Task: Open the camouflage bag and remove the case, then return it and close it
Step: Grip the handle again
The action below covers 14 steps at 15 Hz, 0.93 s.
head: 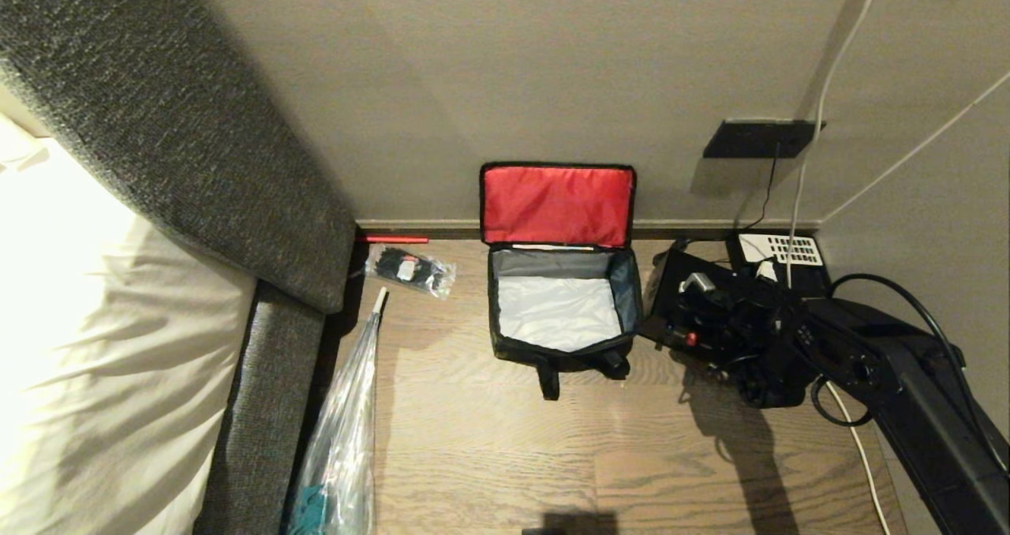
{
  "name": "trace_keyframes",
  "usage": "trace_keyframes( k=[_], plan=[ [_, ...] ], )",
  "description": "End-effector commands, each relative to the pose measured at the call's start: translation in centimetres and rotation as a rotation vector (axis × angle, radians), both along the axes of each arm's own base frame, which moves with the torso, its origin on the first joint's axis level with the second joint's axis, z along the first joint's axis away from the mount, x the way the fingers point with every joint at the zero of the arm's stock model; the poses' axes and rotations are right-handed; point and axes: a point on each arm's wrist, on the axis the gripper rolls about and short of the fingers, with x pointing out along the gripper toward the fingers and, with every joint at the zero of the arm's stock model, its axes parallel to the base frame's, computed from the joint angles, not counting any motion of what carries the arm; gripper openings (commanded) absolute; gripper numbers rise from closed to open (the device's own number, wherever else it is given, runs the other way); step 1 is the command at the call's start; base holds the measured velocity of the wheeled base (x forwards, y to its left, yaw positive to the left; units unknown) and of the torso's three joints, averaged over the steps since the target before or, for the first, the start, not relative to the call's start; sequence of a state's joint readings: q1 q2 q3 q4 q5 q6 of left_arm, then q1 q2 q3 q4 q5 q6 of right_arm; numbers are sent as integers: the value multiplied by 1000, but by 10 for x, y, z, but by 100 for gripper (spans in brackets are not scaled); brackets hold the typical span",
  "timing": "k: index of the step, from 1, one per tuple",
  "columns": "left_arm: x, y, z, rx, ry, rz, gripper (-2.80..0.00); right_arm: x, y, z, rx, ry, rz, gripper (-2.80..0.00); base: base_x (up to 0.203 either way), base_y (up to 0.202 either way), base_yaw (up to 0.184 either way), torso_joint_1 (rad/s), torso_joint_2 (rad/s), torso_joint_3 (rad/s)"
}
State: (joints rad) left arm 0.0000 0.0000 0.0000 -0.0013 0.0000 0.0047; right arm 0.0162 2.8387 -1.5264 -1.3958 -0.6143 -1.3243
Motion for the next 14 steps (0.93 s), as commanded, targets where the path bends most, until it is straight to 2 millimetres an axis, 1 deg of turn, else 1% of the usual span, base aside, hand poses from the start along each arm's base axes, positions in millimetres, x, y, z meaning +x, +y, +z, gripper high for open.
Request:
trace_keyframes(
  k=[1, 6, 11, 13, 14],
  plan=[
    [0, 0, 0, 0, 0, 0, -280, 0, 0, -1, -12, 12, 5, -280, 0, 0, 0, 0, 0, 0],
    [0, 0, 0, 0, 0, 0, -280, -2, 1, -2, -8, 14, 5, -280, 0, 0, 0, 0, 0, 0],
    [0, 0, 0, 0, 0, 0, -280, -12, 5, -6, 1, 16, 12, -280, 0, 0, 0, 0, 0, 0],
    [0, 0, 0, 0, 0, 0, -280, -16, 5, -3, 11, -3, 14, -280, 0, 0, 0, 0, 0, 0],
    [0, 0, 0, 0, 0, 0, -280, -16, 6, 2, 23, -21, 21, -280, 0, 0, 0, 0, 0, 0]
  ],
)
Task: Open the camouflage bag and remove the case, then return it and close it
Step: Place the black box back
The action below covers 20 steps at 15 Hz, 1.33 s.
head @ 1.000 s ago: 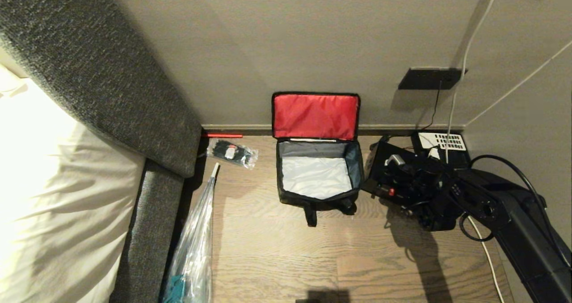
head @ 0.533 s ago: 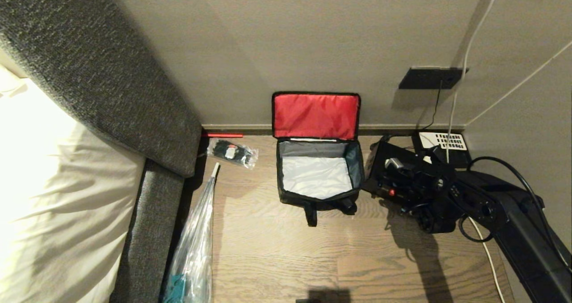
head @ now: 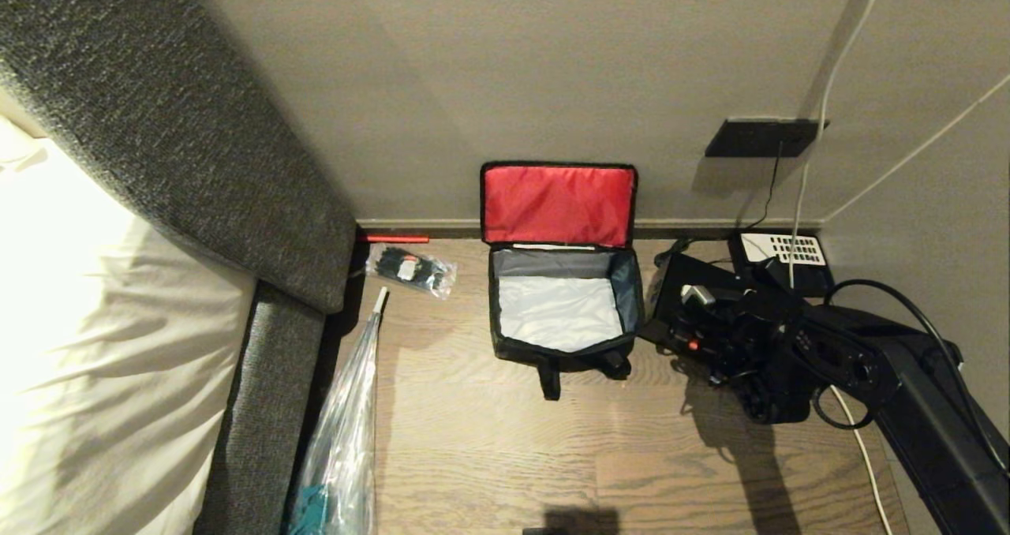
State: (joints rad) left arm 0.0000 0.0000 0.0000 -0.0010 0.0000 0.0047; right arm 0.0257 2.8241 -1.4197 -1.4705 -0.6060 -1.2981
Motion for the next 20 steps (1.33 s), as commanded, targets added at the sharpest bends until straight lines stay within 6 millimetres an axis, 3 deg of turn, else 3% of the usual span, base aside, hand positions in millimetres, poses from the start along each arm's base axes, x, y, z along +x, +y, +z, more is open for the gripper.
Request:
trace_keyframes(
  k=[1, 14, 20],
  plan=[
    [0, 0, 0, 0, -1, 0, -280, 0, 2, 15, 4, -37, 5, -280, 0, 0, 0, 0, 0, 0],
    [0, 0, 0, 0, -1, 0, -280, -5, 8, 69, 7, -116, 18, -280, 0, 0, 0, 0, 0, 0],
    [0, 0, 0, 0, -1, 0, -280, -16, 6, 117, -6, -172, 15, -280, 0, 0, 0, 0, 0, 0]
  ],
)
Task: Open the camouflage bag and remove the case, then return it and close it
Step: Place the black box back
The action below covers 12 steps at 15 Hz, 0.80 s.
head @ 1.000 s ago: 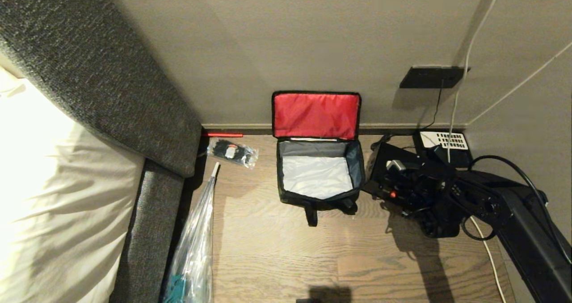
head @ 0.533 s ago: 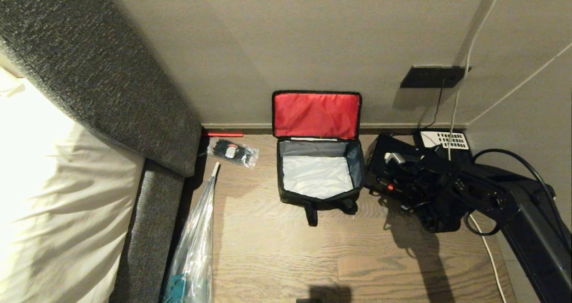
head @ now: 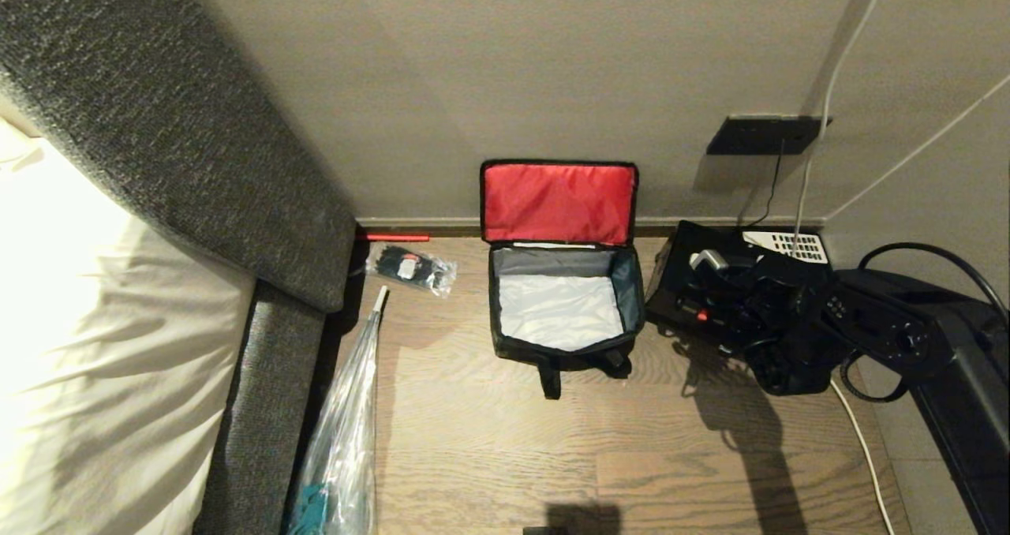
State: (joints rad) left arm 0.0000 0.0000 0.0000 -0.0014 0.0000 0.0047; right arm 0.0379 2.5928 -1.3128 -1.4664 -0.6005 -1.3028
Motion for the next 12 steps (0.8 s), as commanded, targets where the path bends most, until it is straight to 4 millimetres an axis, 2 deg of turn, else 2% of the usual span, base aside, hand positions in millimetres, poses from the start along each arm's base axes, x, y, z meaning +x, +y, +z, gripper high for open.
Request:
trace_keyframes(
  k=[1, 9, 12],
  plan=[
    [0, 0, 0, 0, 0, 0, -280, -7, 0, 39, -17, -63, -5, -280, 0, 0, 0, 0, 0, 0],
    [0, 0, 0, 0, 0, 0, -280, -37, 3, 112, -81, -108, 38, -280, 0, 0, 0, 0, 0, 0],
    [0, 0, 0, 0, 0, 0, -280, -49, 20, 127, -86, -96, 90, -280, 0, 0, 0, 0, 0, 0]
  ],
)
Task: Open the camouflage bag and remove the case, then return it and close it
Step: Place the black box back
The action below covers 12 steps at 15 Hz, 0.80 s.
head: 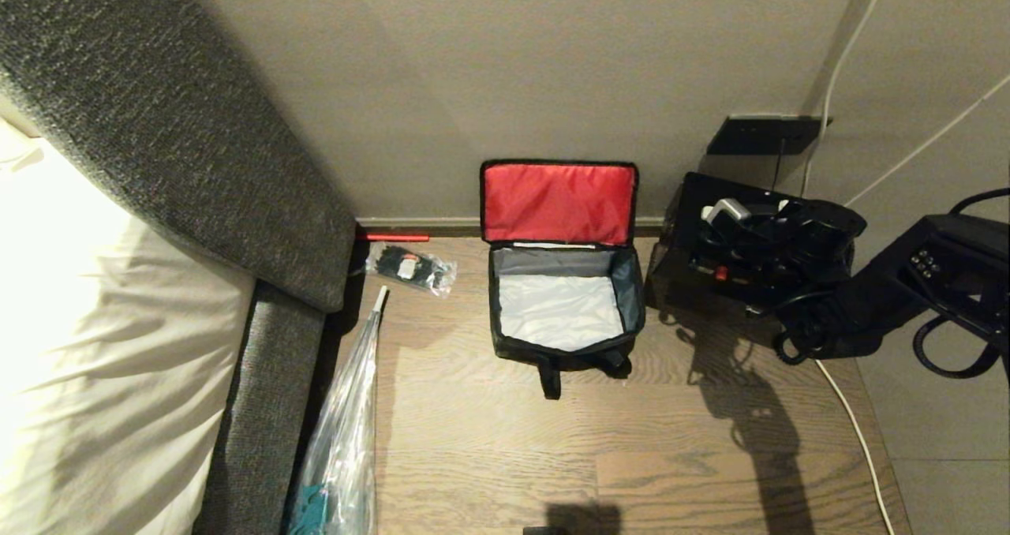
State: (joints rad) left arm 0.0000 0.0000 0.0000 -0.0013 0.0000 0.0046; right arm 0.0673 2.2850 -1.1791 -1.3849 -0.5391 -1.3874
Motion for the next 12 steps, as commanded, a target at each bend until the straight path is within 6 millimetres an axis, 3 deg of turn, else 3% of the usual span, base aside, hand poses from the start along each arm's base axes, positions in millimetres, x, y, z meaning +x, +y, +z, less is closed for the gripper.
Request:
trace_keyframes(
  k=[1, 6, 10, 12],
  plan=[
    [0, 0, 0, 0, 0, 0, -280, -15, 19, 30, -5, -45, 47, -280, 0, 0, 0, 0, 0, 0],
    [0, 0, 0, 0, 0, 0, -280, -31, 69, 47, -42, -51, 153, -280, 0, 0, 0, 0, 0, 0],
    [0, 0, 0, 0, 0, 0, -280, -43, 107, 50, -52, -45, 241, -280, 0, 0, 0, 0, 0, 0],
    [0, 0, 0, 0, 0, 0, -280, -46, 116, 50, -79, -38, 256, -280, 0, 0, 0, 0, 0, 0]
  ],
)
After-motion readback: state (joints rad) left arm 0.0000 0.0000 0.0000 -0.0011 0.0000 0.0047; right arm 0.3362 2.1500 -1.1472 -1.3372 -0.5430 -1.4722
